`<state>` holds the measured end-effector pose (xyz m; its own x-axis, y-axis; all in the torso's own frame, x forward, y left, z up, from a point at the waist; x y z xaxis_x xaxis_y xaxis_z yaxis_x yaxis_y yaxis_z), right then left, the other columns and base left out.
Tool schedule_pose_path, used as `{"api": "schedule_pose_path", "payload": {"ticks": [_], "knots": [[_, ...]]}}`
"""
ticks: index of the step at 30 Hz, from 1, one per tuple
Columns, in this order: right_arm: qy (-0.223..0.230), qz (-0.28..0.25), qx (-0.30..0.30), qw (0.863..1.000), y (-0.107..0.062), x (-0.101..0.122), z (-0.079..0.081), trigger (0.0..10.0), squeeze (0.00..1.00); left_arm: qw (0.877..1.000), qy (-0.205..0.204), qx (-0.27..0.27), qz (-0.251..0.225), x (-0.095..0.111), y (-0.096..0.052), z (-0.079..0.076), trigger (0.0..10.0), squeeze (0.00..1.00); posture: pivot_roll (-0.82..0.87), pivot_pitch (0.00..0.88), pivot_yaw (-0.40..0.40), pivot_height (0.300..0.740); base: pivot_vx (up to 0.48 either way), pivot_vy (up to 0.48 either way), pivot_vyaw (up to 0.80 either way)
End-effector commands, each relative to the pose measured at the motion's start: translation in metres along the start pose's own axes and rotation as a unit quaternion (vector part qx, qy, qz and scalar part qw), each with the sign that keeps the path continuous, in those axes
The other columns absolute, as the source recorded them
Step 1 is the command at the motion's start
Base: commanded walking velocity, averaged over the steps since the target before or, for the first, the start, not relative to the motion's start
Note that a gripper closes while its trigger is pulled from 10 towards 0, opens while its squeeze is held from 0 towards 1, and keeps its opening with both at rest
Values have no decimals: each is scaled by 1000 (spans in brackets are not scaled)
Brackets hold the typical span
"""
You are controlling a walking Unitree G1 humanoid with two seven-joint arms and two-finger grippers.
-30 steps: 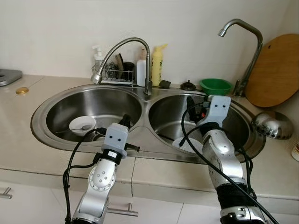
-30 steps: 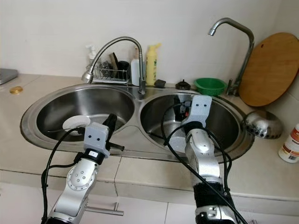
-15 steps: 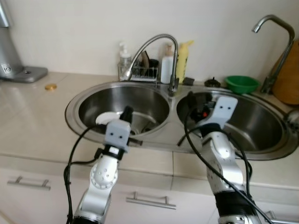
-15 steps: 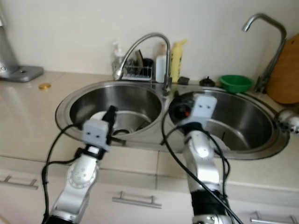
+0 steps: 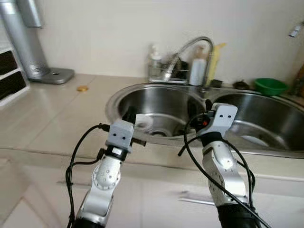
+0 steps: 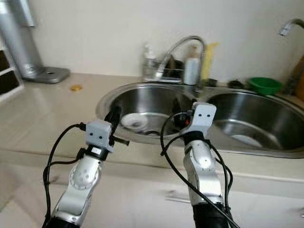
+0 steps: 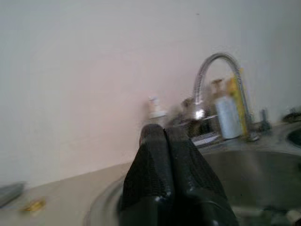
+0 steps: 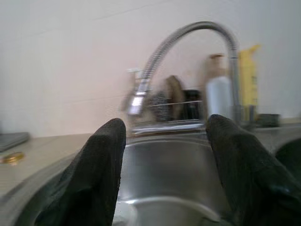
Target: Kitchen organization
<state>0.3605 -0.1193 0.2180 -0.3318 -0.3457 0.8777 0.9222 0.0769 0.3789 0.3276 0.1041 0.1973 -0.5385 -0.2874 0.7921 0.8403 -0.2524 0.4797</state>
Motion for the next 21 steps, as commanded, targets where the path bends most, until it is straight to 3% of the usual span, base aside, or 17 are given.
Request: {"api": "schedule_pose_path", "payload": {"ticks": [1, 21], "knots": [[-2, -9, 21, 1000, 1, 4, 13, 10000, 0, 1000, 4, 6, 2, -2, -2, 4, 10000, 0, 60, 0, -25, 740, 0, 274, 0], [-4, -6, 24, 1000, -11, 0, 13, 10000, 0, 1000, 11, -4, 1, -3, -4, 0, 10000, 0, 54, 0, -21, 740, 0, 0, -800]]}}
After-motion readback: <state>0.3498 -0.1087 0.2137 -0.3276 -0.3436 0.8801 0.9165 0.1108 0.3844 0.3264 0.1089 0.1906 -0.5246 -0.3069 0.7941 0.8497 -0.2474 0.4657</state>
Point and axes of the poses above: a point about 5 cm out from each wrist's last joint towards the gripper, its own y axis pointing out of the wrist towards the gripper, its own x axis along the axis of the wrist's last joint, z = x × y, the point moved 3 cm from there along y, pointing out of the wrist towards the gripper, and after that the axes turned 8 degrees about y, right-handed, at the moved point
